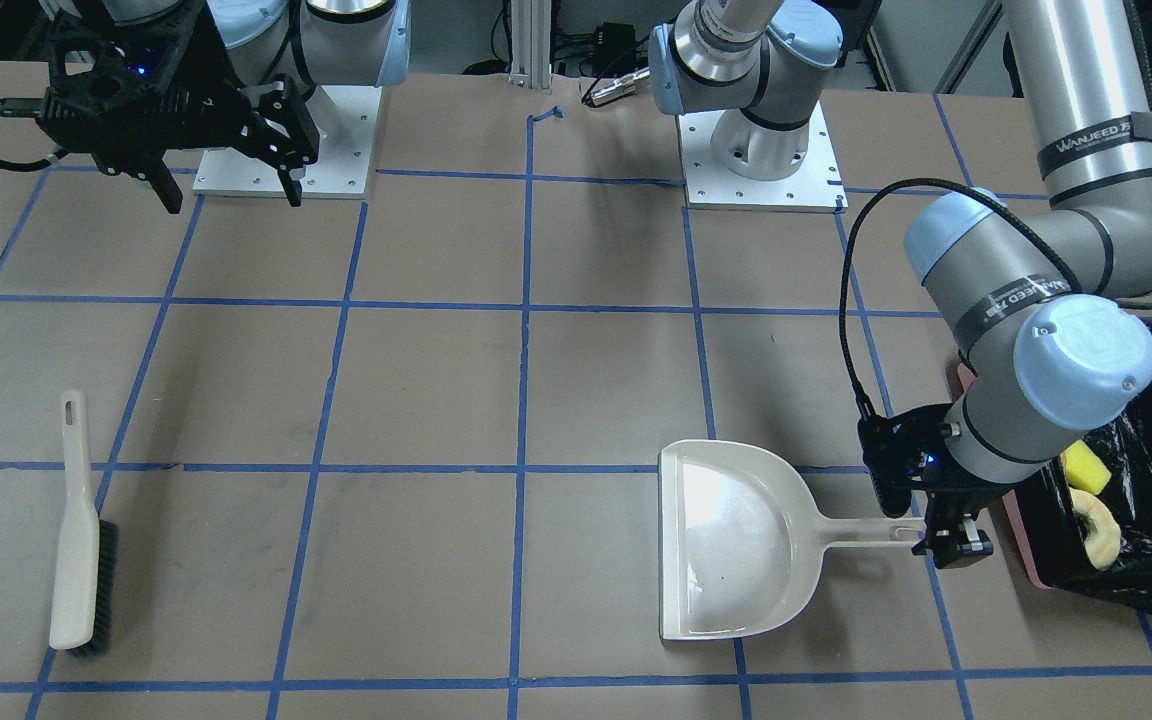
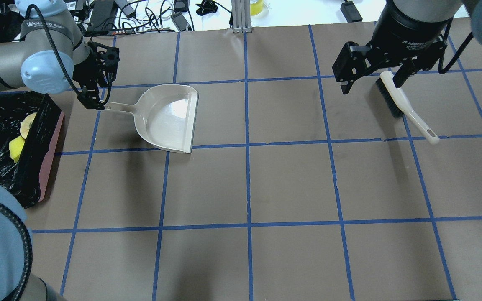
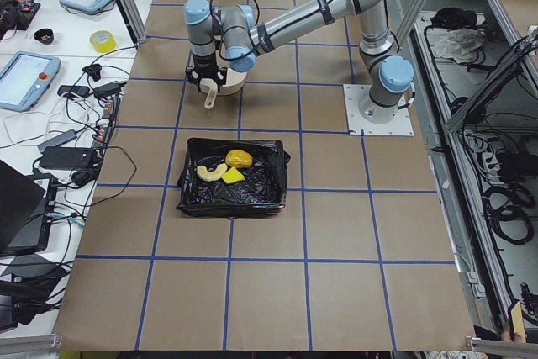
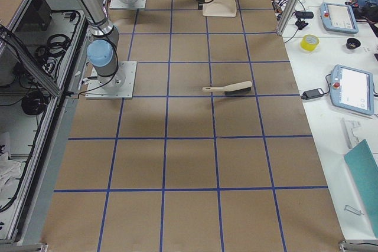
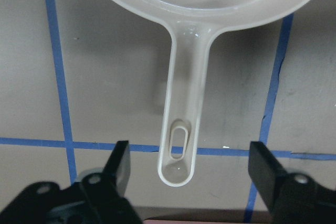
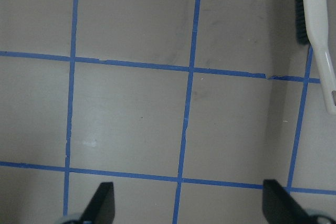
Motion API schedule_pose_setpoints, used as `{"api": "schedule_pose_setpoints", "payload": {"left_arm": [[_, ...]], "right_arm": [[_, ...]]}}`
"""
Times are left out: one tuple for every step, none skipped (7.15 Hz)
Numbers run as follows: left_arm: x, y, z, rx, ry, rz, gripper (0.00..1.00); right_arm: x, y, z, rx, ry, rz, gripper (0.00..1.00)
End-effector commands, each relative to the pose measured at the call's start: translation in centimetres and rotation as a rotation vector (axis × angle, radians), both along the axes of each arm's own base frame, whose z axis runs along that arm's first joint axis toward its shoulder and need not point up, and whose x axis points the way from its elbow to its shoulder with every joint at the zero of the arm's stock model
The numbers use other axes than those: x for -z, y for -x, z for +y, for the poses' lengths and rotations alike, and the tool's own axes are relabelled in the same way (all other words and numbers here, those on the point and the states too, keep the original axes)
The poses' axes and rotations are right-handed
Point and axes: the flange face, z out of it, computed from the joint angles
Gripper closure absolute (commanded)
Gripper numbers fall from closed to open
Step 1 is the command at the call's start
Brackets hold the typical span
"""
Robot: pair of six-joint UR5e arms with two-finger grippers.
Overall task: Sweep and dump trash into bin
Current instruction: 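Lower the dustpan flat onto the table with the left gripper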
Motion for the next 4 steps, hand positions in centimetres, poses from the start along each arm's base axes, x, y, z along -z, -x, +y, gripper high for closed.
{"api": "schedule_pose_setpoints", "payload": {"left_arm": [[-5.6,3.3,2.5,-0.228,0.052,0.04,0.11],[-8.3,6.9,4.1,-0.34,0.077,0.069,0.07],[-10.6,9.7,5.6,-0.466,0.12,0.084,0.03],[-12.4,11.2,7.6,-0.561,0.106,0.088,0.0]], "right_arm": [[0.0,0.0,0.0,-0.001,0.0,0.0,0.0],[0.0,0.0,0.0,-0.001,0.0,0.0,0.0],[0.0,0.0,0.0,-0.003,0.002,0.0,0.0],[0.2,0.0,-0.1,-0.006,-0.003,0.0,0.0]]}}
